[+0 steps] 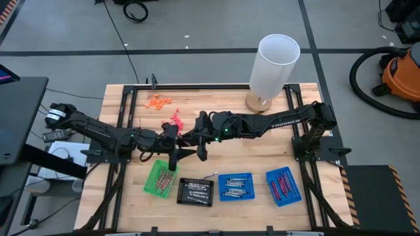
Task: Sort crayons
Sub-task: Put the pink crayon into the green basket
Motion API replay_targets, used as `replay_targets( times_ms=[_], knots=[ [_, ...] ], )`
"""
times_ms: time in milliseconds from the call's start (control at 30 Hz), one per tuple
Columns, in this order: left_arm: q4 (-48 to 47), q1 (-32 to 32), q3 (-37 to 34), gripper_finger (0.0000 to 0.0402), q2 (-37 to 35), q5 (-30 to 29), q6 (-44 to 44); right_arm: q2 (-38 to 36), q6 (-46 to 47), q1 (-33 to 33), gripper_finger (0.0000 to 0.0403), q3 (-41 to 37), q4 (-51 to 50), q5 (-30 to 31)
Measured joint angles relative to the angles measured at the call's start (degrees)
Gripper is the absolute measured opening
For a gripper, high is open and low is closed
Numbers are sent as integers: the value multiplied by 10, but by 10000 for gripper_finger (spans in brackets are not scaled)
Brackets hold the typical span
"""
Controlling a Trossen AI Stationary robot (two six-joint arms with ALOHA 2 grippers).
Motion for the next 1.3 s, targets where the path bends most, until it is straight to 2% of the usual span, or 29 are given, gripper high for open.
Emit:
replay_targets(
  times_ms=[133,500,667,833,1067,1300],
  knots=[
    [5,0,0,142,0,-6,7,0,0,0,35,0,0,0],
    [18,7,0,20,0,-9,4,0,1,0,35,0,-2,-1],
    [16,7,0,22,0,-9,4,0,10,0,39,1,-13,-3],
    [-1,6,0,28,-16,-4,-8,-1,35,-1,81,1,-52,-24],
    [-159,6,1,25,-99,43,-61,-13,47,-4,142,0,-120,-52],
    [-388,4,1,31,-157,182,-175,-17,33,-4,148,0,-211,-51]
  ],
)
